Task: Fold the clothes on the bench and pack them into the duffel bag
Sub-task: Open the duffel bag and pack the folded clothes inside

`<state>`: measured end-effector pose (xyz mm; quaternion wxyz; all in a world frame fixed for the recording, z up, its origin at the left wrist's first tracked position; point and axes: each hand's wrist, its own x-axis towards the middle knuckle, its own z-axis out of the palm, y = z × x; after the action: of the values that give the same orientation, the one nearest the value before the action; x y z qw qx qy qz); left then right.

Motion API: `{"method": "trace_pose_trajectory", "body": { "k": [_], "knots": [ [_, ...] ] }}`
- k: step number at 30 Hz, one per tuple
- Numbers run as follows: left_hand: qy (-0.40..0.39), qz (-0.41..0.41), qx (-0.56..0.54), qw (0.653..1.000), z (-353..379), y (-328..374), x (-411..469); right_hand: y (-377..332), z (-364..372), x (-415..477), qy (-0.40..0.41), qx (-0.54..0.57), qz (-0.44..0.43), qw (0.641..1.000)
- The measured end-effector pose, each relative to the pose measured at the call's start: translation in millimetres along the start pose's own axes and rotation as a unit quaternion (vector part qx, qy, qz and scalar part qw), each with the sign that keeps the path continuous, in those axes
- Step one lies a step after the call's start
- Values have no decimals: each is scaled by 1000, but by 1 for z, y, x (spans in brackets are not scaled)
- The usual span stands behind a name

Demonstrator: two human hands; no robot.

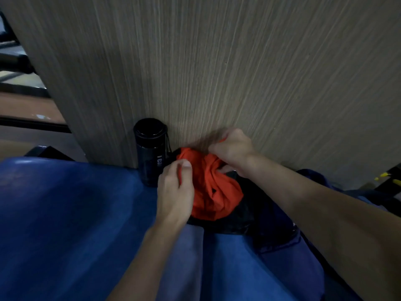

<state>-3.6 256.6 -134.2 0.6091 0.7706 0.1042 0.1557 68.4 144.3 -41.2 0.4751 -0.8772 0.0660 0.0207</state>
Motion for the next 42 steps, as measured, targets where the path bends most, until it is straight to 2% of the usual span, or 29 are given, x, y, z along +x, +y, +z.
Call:
{"method": "trace_pose_trajectory", "body": {
  "k": [3,7,11,13,16,18,20,22,28,34,38,42],
  "knots": [
    [-47,-42,-79,995,-1,5,-2,-6,15,1,-9,39,23,999],
    [-95,-55,-65,992,0,4,-2,-5,31,2,-28,55,26,998],
    [-70,-62,-63,994,-2,0,0,6,30,-3,-105,173,12,979],
    [-74,-62,-66,993,-4,-1,1,20,27,-5,-81,218,-21,972],
    [-89,-54,-56,993,-6,0,-2,48,25,-2,41,124,-58,990],
    [-90,-48,-57,993,-6,-2,-3,61,25,-4,30,120,-30,992],
    [-85,-43,-65,993,-7,-3,-3,64,27,-11,-37,203,36,978],
    [-84,-37,-80,993,-7,-3,-3,65,28,-12,-59,237,78,967],
    [-103,9,-109,989,-5,4,-9,68,18,-10,-90,297,124,942],
    [-107,28,-144,983,-4,7,-12,66,-2,-15,-111,401,89,905],
    [-130,57,-162,976,-2,13,-18,65,-24,-27,-131,415,73,898],
    [-179,81,-168,966,1,21,-30,68,-45,-48,-97,425,34,900]
  ]
}}
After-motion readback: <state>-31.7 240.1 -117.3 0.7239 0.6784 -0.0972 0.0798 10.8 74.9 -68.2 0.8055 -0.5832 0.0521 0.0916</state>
